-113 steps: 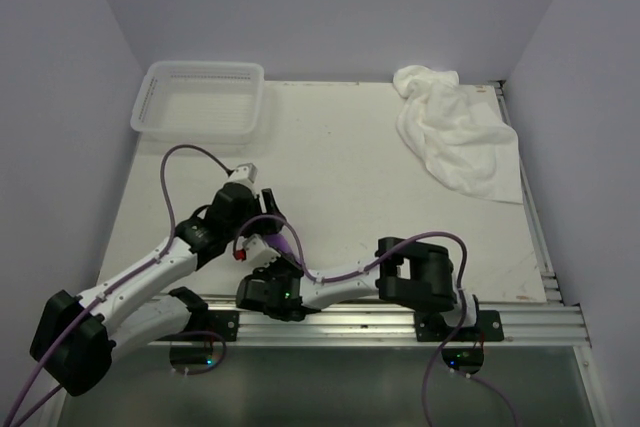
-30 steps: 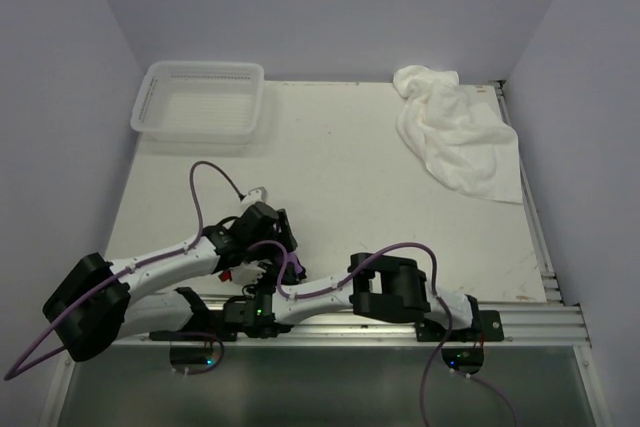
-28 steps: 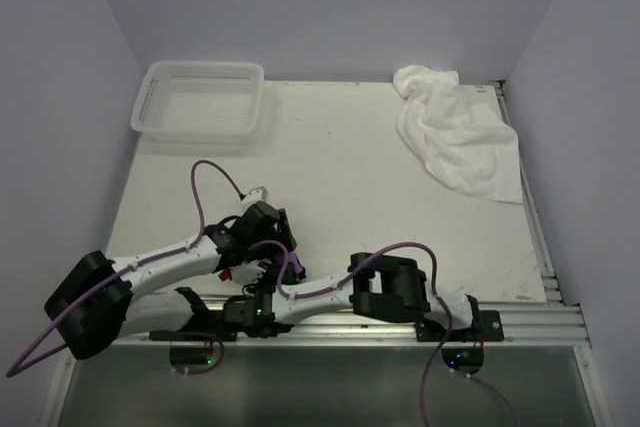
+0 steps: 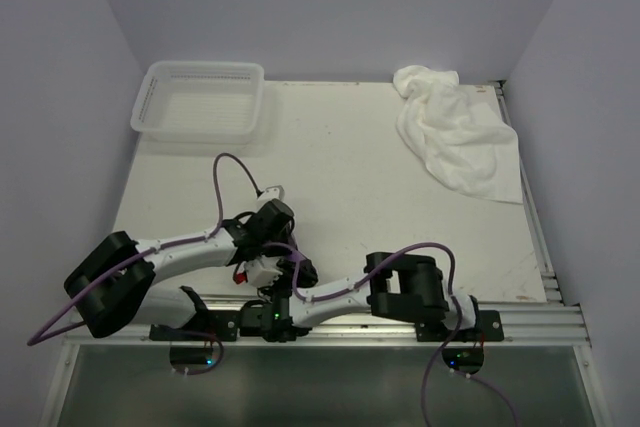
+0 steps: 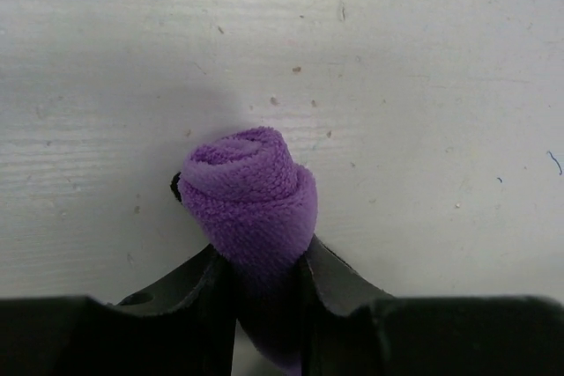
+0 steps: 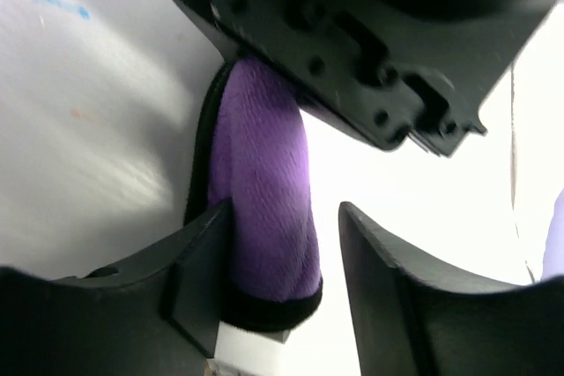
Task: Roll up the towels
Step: Roll the towel, then place the rolled towel into the container
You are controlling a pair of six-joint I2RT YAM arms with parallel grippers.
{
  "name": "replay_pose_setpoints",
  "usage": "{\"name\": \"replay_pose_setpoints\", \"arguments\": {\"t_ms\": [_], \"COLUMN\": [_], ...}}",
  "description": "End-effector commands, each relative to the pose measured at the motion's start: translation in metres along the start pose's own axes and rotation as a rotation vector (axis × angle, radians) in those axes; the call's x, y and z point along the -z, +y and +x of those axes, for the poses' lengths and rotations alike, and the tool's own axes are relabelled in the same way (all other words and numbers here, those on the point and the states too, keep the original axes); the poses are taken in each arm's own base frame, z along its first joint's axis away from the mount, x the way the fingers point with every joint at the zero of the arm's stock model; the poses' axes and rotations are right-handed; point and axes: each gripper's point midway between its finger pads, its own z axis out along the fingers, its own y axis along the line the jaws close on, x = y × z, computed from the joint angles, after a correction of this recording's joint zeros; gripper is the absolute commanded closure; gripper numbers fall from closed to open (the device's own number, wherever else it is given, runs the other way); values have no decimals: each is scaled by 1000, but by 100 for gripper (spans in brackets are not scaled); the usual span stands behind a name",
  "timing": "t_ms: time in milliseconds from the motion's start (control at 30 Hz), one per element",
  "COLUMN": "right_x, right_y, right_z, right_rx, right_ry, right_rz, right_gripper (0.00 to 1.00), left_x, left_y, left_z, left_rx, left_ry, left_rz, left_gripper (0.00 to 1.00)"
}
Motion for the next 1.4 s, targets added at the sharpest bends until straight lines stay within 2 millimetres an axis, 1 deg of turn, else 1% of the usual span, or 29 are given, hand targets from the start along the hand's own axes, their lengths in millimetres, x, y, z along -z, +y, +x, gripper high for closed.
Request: {"name": "replay_pose_setpoints", "arguments": {"t_ms": [0,67,100,167,200,267,300,333,367,400,433,500,533,567,600,633,700,733,767,900,1000,1067,1167,1200,1233,1300,1367], "right_x": [30,35,39,45,49,52,60,60,62,67,72,81,82,89,91,90,96,96,100,96,94,95,96,97,97,96,93], "right_y": [-6,-8,-7,-6,-5,-5,-4,-3,-1,3,1,-1,-1,-4,-3,-3,-5,-6,-9,-17,-23,-25,-37,-43,-47,-57,-69], "right_z": [-1,1,-3,-3,-7,-4,-14,-6,-6,-11,-9,-11,-5,-7,-7,0,0,6,5,21,29,30,32,32,31,32,29], "right_rx": [-233,-236,-260,-268,-298,-318,-377,-376,-369,-405,-409,-408,-400,-405,-416,-407,-432,-432,-448,-426,-425,-438,-487,-505,-521,-527,-545], "right_ry": [4,-9,-19,-29,-36,-35,-51,-44,-48,-63,-59,-75,-69,-82,-86,-79,-86,-87,-98,-82,-72,-73,-82,-92,-98,-107,-119], "right_rz": [-74,-79,-98,-118,-143,-176,-230,-252,-287,-329,-366,-402,-418,-444,-461,-468,-493,-497,-505,-460,-446,-454,-453,-455,-452,-428,-393], "right_gripper": [43,42,41,39,39,38,38,38,37,36,36,35,34,34,34,34,33,33,33,33,32,32,32,32,32,32,30], "left_x": [-8,-8,-8,-10,-10,-10,-10,-11,-11,-11,-11,-11,-10,-10,-10,-10,-10,-10,-9,-6,-2,0,4,5,7,9,14], "left_y": [44,43,43,42,41,41,40,40,40,38,36,33,32,33,31,30,27,27,26,24,21,18,16,18,16,22,23], "left_z": [20,17,16,14,13,11,10,9,8,7,7,9,9,9,8,7,5,4,1,-7,-14,-18,-26,-30,-35,-42,-50], "left_rx": [-91,-100,-103,-112,-115,-122,-123,-125,-128,-126,-129,-122,-122,-121,-120,-123,-126,-131,-137,-154,-165,-182,-207,-217,-217,-210,-217], "left_ry": [45,37,35,35,32,28,25,22,22,20,22,24,22,18,15,12,9,8,2,-15,-27,-30,-26,-28,-33,-38,-51], "left_rz": [-144,-148,-152,-155,-152,-154,-153,-154,-149,-140,-132,-104,-96,-95,-90,-85,-79,-82,-85,-92,-87,-78,-75,-78,-70,-83,-76], "left_gripper": [69,69,69,70,71,71,72,72,72,73,73,73,73,73,73,73,74,74,74,74,75,77,80,81,82,84,87]}}
